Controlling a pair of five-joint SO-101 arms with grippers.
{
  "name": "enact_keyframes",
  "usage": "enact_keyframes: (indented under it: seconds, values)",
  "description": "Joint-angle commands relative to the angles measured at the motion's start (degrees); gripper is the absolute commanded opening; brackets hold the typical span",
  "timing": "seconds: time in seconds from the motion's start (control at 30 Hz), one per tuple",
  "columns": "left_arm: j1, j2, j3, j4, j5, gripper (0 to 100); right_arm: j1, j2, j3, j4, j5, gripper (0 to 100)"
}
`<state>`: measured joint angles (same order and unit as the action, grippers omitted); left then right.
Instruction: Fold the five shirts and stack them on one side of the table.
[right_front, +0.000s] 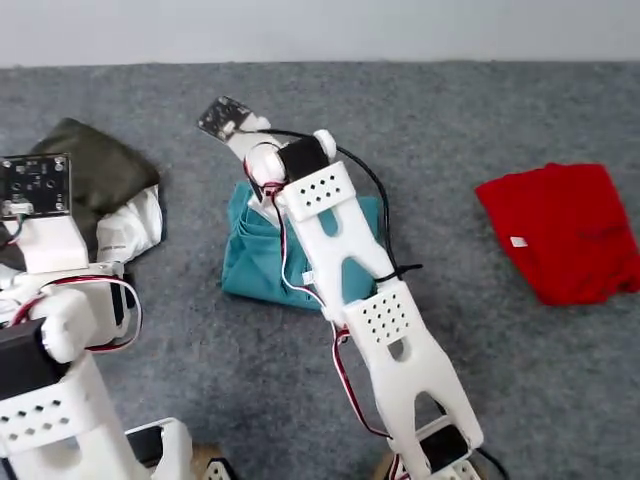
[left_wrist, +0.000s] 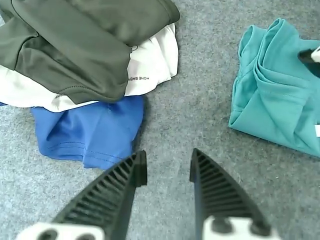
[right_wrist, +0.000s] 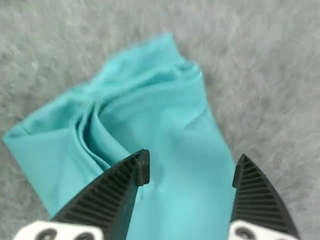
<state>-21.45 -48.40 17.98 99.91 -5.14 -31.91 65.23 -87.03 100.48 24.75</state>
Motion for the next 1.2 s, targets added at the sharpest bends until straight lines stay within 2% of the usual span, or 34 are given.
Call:
enact_keyframes:
  seconds: [0.0, 0.4, 1.17]
  values:
    - [-0.09, -0.62, -0.13, 0.0, 0.53, 15, 2.07, -4.35, 4.31, 2.42, 0.09, 27.7]
    - [-0.09, -0.62, -0.13, 0.09, 0.53, 15, 4.79, 3.47, 4.92, 2.24, -0.79, 27.7]
    - [-0.09, -0.62, 0.84, 0.0, 0.53, 15, -8.57, 0.92, 4.92, 2.42, -0.79, 27.7]
